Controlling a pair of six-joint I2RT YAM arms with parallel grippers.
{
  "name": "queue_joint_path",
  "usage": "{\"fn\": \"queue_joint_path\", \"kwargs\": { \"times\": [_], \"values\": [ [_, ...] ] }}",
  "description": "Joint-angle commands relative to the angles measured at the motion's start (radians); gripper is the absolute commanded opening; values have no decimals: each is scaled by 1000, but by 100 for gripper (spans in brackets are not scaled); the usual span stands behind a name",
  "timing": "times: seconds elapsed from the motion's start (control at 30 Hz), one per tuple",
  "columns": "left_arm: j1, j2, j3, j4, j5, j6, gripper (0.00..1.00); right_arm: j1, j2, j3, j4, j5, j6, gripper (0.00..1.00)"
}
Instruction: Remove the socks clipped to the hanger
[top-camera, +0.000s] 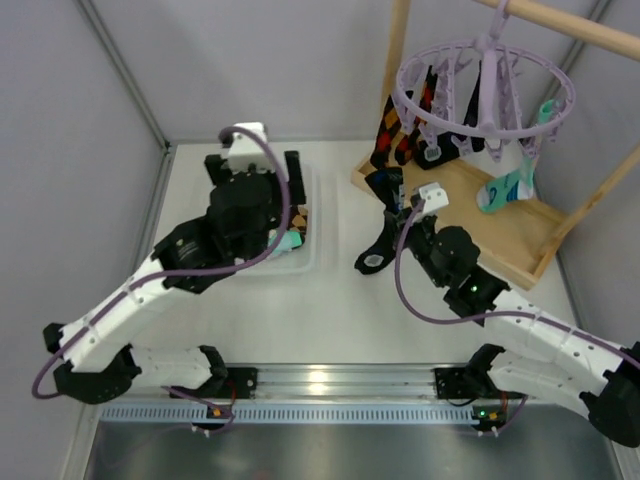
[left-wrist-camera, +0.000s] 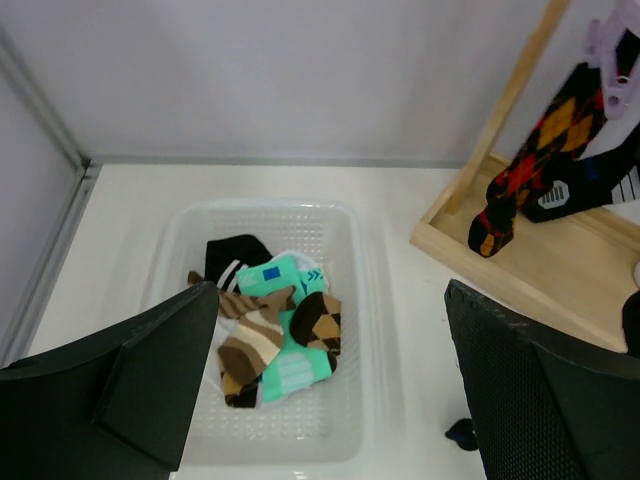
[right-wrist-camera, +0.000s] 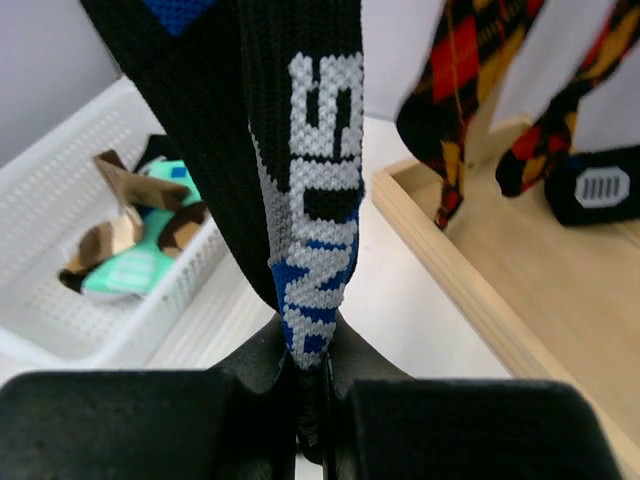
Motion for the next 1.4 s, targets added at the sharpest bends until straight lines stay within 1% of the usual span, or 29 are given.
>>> {"fn": "queue_joint_path", "kwargs": {
  "times": [0.0,0.03,0.07,0.13,0.17,0.23,0.27,0.3,0.33,0.37,0.4,0.47,0.53,0.6,0.63,0.67,0.7,0.77,0.8,0.83,0.9,1.0,1.1,1.13,1.2,1.27,1.3,1.33,1.37],
  "values": [
    [1,-129,-117,-163,-113,-232,98,-14,90,221,-24,-143,-14,0],
    [1,-164,-143,-221,-103,-257,98,-13,116,269,-32,-157,-15,0],
    [1,-221,-164,-241,-78,-279,98,-14,147,363,-38,-192,-17,0],
    [3,-272,-230,-274,-44,-324,98,-13,249,469,-51,-226,-18,0],
    [3,-292,-250,-293,-22,-333,98,-14,288,578,-58,-267,-18,0],
    [3,-355,-311,-297,56,-339,98,-14,401,683,-71,-296,-15,0],
    [3,-381,-329,-294,94,-339,98,-14,442,788,-79,-325,-9,0],
    [3,-432,-341,-292,161,-339,98,-14,525,838,-93,-331,-6,0],
    [3,-462,-350,-294,177,-337,98,-13,565,887,-104,-335,-3,0],
    [3,-488,-365,-294,185,-331,98,-11,607,977,-113,-351,8,0],
    [3,-543,-373,-295,196,-313,98,-6,689,1020,-136,-370,11,0],
    [3,-583,-402,-294,190,-290,98,6,772,1143,-166,-390,5,0],
    [3,-608,-421,-292,145,-235,98,38,896,1206,-209,-394,-4,0],
    [1,-614,-450,-289,105,-200,98,64,1005,1245,-213,-398,6,0],
    [3,-620,-457,-285,43,-204,98,73,1039,1249,-202,-390,9,0],
    [3,-626,-468,-283,18,-215,98,82,1078,1258,-200,-372,17,0],
    [3,-632,-485,-280,-7,-248,98,101,1157,1272,-206,-362,19,0],
    [3,-655,-502,-275,-33,-270,98,116,1248,1339,-251,-311,12,0],
    [3,-663,-516,-275,-34,-273,98,127,1339,1366,-271,-302,14,0],
    [4,-669,-523,-277,-37,-271,98,129,1380,1390,-285,-301,20,0],
    [4,-698,-539,-277,-42,-268,98,129,1456,1409,-280,-276,42,0],
    [4,-744,-565,-277,-51,-276,98,129,1518,1442,-289,-272,103,0],
    [4,-786,-573,-277,-74,-287,98,129,1527,1475,-286,-279,158,0],
    [4,-795,-573,-278,-76,-287,98,127,1518,1473,-282,-284,167,4],
    [3,-812,-579,-277,-82,-284,98,129,1477,1475,-279,-287,186,18],
    [4,-812,-586,-278,-85,-276,98,127,1439,1481,-280,-299,193,27],
    [3,-809,-586,-278,-85,-276,98,127,1396,1487,-286,-302,190,46],
    [3,-800,-588,-278,-87,-275,98,126,1371,1490,-318,-296,190,60],
    [3,-798,-585,-278,-85,-275,98,124,1345,1489,-325,-292,187,72]
  ]
}}
